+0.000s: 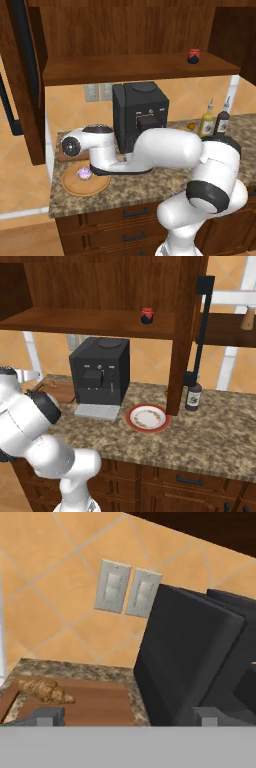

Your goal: From the different types of pastries on the counter, select a croissant and place it on the cutting board. Then retrieve a jar of jam from the cabinet and place it alongside the croissant on the cutting board.

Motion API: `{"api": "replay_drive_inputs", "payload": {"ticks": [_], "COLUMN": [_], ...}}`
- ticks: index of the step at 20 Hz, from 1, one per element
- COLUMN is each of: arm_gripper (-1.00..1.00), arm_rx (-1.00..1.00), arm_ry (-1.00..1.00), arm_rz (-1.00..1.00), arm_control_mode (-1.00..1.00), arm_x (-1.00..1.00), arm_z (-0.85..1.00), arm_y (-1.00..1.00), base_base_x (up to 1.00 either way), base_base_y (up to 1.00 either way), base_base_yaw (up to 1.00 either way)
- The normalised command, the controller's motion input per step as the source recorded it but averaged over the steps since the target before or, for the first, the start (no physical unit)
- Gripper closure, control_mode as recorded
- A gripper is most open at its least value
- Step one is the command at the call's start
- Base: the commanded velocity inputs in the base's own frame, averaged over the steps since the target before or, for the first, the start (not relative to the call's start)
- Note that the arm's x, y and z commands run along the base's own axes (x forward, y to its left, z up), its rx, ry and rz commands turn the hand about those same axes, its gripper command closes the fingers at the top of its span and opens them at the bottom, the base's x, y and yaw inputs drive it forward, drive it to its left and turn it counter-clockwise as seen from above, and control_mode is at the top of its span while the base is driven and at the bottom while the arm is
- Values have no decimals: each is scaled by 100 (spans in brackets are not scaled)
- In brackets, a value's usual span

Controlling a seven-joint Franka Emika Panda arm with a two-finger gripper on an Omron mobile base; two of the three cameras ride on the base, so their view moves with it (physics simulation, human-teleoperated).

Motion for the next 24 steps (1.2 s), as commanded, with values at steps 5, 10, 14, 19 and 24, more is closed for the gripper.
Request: {"api": "replay_drive_inputs", "payload": {"ticks": [5, 10, 14, 19, 24], "arm_gripper": [-100, -100, -100, -100, -100], "arm_rx": [23, 19, 12, 17, 17], "arm_ry": [-31, -27, -19, -13, 4], "arm_rz": [0, 0, 0, 0, 0], "arm_control_mode": [-100, -100, -100, -100, -100], "arm_x": [-27, -40, -56, -43, -3], "arm_z": [100, 100, 100, 100, 78], "arm_y": [-59, -69, -63, -75, -100], "base_base_x": [0, 0, 0, 0, 0], "base_base_y": [0, 0, 0, 0, 0], "base_base_yaw": [0, 0, 0, 0, 0]}}
